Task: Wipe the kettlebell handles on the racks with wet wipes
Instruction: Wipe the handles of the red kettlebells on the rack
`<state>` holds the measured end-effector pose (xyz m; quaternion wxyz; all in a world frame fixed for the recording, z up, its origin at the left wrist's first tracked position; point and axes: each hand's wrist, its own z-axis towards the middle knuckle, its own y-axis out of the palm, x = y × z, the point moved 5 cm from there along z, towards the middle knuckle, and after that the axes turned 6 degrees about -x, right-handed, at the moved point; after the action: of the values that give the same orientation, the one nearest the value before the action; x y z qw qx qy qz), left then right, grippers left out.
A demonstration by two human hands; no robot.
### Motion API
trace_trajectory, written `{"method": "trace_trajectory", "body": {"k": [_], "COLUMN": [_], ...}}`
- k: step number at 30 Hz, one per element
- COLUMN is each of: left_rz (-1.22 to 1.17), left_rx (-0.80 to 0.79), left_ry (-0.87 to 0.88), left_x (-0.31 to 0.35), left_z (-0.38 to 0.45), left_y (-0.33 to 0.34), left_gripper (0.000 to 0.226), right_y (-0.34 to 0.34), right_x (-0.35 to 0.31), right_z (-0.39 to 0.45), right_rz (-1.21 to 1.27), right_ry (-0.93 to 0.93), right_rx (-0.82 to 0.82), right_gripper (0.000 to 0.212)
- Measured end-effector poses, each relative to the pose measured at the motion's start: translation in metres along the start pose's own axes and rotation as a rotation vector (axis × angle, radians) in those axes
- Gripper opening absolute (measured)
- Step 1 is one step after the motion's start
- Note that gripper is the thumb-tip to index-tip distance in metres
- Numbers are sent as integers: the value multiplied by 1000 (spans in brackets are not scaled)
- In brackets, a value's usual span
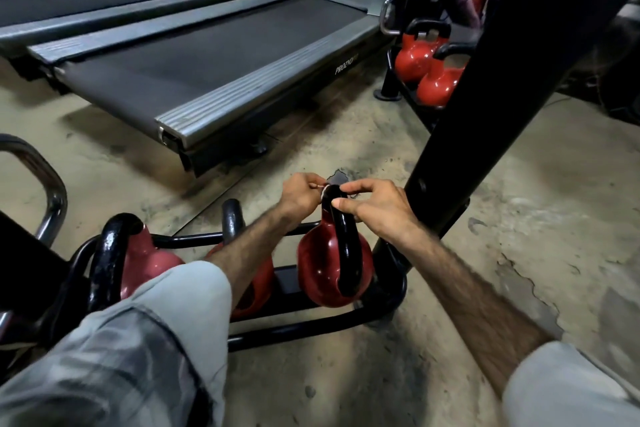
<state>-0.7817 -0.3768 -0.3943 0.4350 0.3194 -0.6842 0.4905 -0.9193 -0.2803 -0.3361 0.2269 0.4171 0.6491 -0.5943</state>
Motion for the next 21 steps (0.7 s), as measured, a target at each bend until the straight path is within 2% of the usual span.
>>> {"method": "trace_trajectory", "body": {"k": [4,7,9,11,16,21], "left_rz": [-299,-218,-143,-71,-101,-140], "left_rx": [79,42,-50,-70,95,245], "left_ry": [40,38,2,18,60,112], "left_x": [8,-1,-11,-15,-8,-9], "left_z": [-14,-18,-20,-22,-35,-43], "left_y": [-12,-9,-2,2,-3,2], "left_gripper": [15,21,34,42,45,24], "right_y": [1,3,3,3,6,6], "right_x": [4,4,3,4,8,10], "right_z": [3,3,3,5,8,8], "right_rz": [12,-1,-12,-7,23,18], "right_ry": [-3,-4,-8,-11,-19,-22], "right_rx": [11,-8,-8,4,3,22], "right_gripper": [35,36,36,36,36,40]}}
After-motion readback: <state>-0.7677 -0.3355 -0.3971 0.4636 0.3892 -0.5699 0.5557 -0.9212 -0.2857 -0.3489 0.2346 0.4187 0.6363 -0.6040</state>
